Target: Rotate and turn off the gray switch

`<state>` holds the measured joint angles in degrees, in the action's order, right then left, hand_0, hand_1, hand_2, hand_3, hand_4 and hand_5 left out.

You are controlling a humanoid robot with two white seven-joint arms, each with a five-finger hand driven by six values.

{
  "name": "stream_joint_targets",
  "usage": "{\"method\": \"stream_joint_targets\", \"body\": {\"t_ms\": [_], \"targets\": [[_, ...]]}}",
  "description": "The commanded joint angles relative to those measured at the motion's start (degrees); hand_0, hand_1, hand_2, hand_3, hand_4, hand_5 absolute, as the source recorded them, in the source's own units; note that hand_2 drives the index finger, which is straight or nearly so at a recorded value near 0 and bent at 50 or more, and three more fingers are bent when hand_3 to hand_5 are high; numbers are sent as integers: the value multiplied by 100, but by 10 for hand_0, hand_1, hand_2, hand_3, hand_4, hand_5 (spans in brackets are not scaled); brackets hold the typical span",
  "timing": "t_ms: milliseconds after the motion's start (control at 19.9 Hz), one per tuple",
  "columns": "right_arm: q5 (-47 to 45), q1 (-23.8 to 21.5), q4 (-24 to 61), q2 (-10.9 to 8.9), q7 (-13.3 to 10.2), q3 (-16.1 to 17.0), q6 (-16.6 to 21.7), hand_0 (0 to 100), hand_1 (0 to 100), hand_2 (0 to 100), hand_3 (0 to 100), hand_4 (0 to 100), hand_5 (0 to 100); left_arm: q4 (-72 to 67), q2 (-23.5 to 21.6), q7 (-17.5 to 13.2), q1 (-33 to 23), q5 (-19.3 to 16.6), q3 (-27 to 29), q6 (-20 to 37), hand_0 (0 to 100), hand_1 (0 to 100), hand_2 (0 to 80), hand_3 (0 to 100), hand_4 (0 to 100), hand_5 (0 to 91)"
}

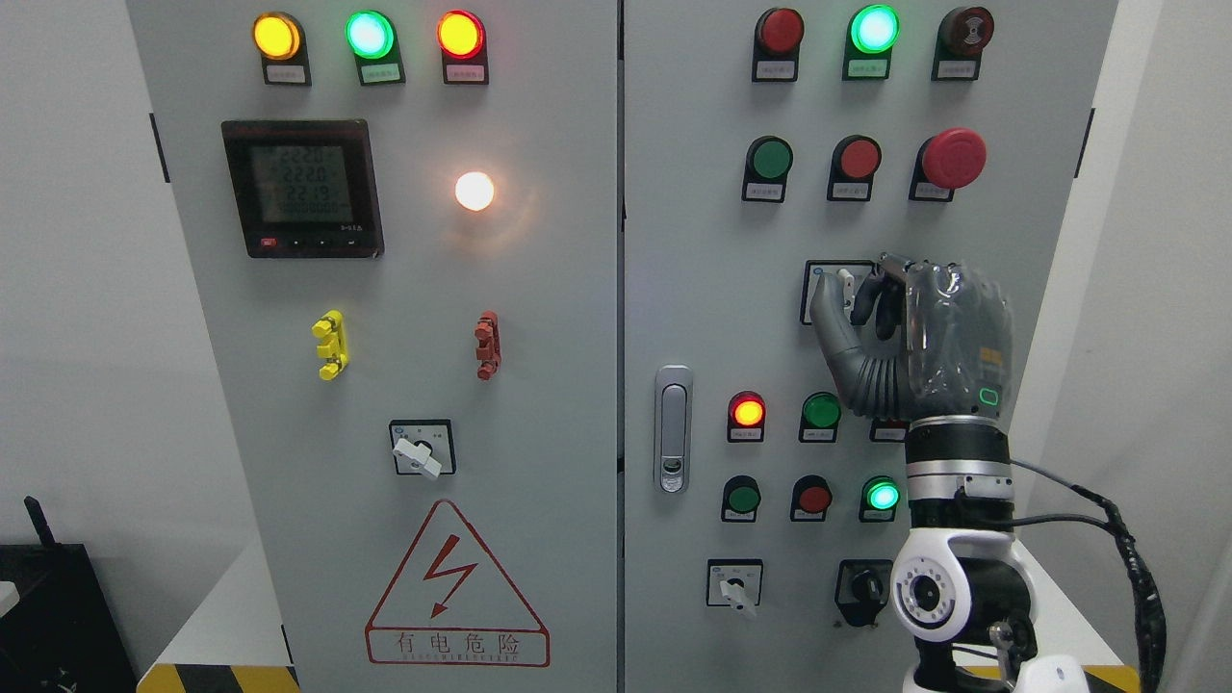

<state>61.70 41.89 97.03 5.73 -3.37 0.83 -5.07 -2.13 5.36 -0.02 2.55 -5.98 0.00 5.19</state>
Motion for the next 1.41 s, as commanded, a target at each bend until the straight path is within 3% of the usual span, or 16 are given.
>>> {"method": "stream_joint_targets", "body": {"t_ms": [0,853,1004,1104,1355], "targets": [[-1,4,-9,7,-6,119,-12,588,311,761,1000,914,997,2,0,2,0,0,185,0,120,389,0,0,0,0],[-9,-49,27,-2,-112,119,41,580,317,728,1000,912,994,2,0,2,0,0,185,0,120,389,0,0,0,0],[-18,-49,53,-2,-120,119,76,546,291,726,1000,910,994,2,0,2,0,0,185,0,120,389,0,0,0,0],[-18,-40,62,-2,-120,119,102,436,261,725,1000,909,994,2,0,2,0,0,185,0,120,389,0,0,0,0],[-27,-75,193,-2,-199,111,120,342,265,725,1000,910,994,2,0,2,0,0,185,0,120,389,0,0,0,0]]}}
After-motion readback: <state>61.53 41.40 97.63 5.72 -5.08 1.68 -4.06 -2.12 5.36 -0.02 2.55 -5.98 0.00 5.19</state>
